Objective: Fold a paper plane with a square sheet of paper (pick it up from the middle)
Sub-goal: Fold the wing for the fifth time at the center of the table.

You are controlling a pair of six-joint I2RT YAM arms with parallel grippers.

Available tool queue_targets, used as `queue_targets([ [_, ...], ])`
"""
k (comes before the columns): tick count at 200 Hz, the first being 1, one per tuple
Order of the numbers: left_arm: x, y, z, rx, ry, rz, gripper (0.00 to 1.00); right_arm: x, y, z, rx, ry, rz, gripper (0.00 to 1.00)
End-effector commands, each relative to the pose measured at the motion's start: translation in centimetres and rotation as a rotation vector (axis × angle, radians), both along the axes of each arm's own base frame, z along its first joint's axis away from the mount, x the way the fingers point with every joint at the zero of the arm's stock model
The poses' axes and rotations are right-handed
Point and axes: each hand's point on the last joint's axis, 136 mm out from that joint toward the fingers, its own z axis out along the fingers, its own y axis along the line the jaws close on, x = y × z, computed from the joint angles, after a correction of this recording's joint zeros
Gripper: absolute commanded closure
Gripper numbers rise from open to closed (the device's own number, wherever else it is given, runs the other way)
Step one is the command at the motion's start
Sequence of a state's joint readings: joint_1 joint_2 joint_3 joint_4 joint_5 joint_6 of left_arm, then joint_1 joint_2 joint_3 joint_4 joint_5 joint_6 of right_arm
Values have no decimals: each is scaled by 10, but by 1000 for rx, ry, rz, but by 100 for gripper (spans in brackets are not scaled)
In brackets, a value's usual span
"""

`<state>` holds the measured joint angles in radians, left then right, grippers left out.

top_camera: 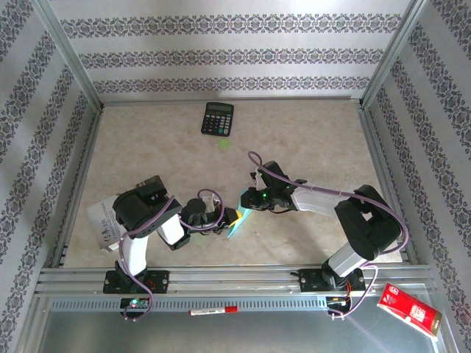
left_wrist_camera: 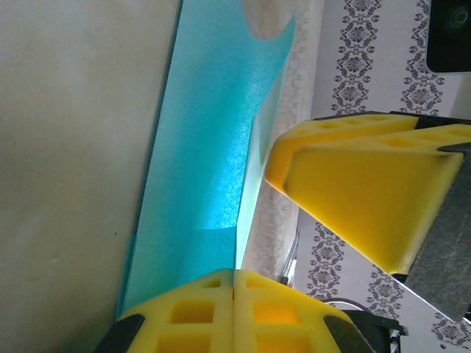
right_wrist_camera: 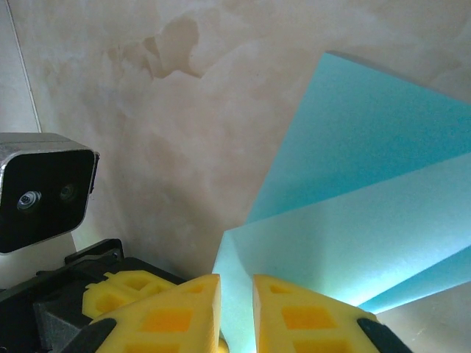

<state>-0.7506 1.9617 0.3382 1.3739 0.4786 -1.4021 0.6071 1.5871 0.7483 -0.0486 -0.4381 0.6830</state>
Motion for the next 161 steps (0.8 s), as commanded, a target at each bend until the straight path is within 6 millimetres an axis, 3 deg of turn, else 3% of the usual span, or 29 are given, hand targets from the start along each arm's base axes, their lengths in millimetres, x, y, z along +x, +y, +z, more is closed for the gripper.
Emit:
queue_targets([
  [1, -17, 25, -59, 166, 148, 27, 100, 5, 10, 4, 14, -32, 34, 81],
  [161, -26, 35, -81, 235, 242, 44, 100, 6, 0, -26, -66, -11, 36, 82],
])
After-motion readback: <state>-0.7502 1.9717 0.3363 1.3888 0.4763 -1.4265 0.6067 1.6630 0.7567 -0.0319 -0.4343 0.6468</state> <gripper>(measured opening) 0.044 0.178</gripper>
